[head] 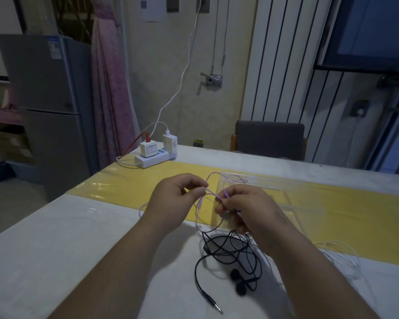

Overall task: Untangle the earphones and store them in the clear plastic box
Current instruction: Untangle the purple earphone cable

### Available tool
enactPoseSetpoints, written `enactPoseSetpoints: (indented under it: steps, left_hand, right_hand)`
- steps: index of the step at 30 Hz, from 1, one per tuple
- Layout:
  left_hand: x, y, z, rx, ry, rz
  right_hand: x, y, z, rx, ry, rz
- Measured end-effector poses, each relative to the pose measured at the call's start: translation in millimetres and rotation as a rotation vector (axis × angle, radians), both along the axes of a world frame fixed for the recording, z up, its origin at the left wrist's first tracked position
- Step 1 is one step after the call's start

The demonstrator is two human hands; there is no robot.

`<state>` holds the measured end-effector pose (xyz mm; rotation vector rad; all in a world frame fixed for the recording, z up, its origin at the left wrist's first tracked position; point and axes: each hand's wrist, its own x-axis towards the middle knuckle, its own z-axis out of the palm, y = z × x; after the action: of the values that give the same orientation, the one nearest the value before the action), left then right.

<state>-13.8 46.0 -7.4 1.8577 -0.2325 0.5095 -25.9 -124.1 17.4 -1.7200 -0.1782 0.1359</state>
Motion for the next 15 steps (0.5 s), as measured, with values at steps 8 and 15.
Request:
enactPoseSetpoints:
  steps: [8, 15]
  left_hand:
    - [-2.0, 1.2, -0.3, 0.104, -0.157, 0.035]
    - [-4.1, 3.2, 2.6, 0.212, -0.218, 0.117]
  right_hand:
    - [0.1, 1.1, 1.3, -0.226, -0.033, -0.024]
    - [3.8, -4.9, -1.3, -0.193, -0.164, -0.088]
